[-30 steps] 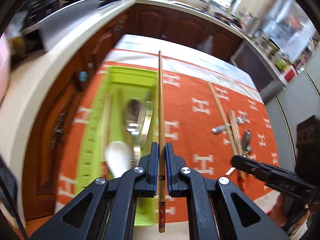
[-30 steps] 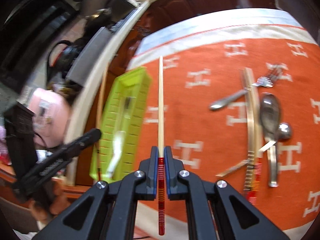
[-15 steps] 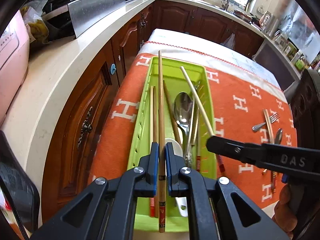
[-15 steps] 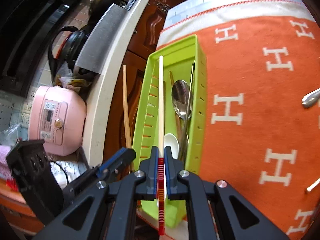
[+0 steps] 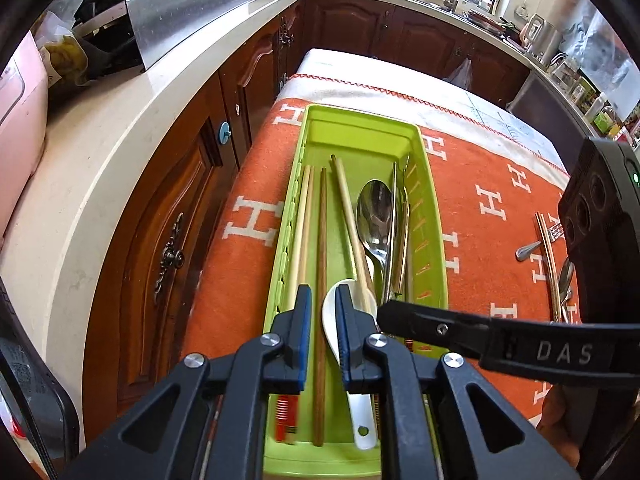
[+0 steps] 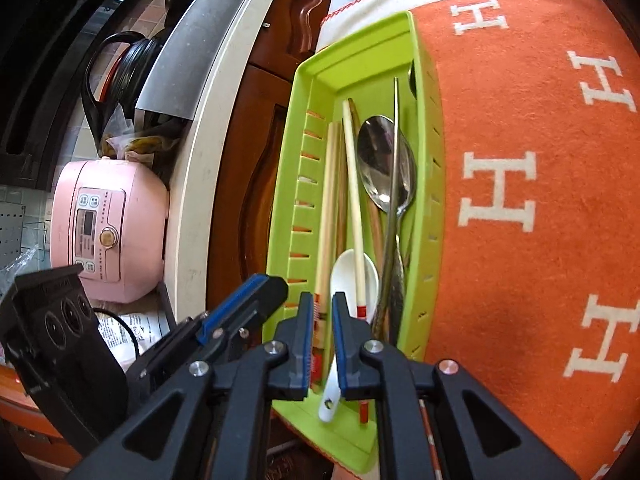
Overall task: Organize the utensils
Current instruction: 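Open both tools in the tray and move them back over the blanket, then grasp a metal chopstick with the left tool while the right tool grasps a wooden chopstick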
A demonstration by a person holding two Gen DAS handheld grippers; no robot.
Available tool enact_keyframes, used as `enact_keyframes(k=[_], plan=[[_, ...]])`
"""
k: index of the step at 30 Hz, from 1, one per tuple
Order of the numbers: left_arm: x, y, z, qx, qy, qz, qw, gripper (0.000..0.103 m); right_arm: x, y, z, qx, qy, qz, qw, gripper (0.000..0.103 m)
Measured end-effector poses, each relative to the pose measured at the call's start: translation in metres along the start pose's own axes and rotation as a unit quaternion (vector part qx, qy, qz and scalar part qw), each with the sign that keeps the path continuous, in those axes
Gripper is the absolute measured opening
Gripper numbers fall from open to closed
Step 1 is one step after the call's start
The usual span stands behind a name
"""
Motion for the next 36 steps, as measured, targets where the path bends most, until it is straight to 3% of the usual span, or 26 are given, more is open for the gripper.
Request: enact_keyframes(k=[11,23,31,36], plan=[[-0.017,0.022,-0.001,0.003,0.002,0.03,0.9996,0.013,-0.041,0.015,0.019,-0.055,0.018,0.025,0.998,0.01],[-0.024,0.097,0.011,0.04,-0.02,0.097,0.9943,0.014,-0.125,0.046,0.021,-0.128,0.105,0.105,0.981,0.01],[-0.01,0.172,0.022,0.06,-0.047,0.171,0.9824,0.014,-0.185,0.112,0.017,-0.112,0.16,0.193,0.962,0.009],[0.016,0.221,0.032,0.059,-0.088,0.212,0.9714,0.014,-0.211,0.145,0.016,-0.08,0.18,0.209,0.958,0.009]])
Point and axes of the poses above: each gripper's, at about its wrist camera, not at the fingertips, and x roughly the way its jaws point, y to its right, z to its underside, the point moved 9 cm from there along x, roughly the way its jaws point, and after that the axes turned 9 degrees about y, right-handed, at the moved point
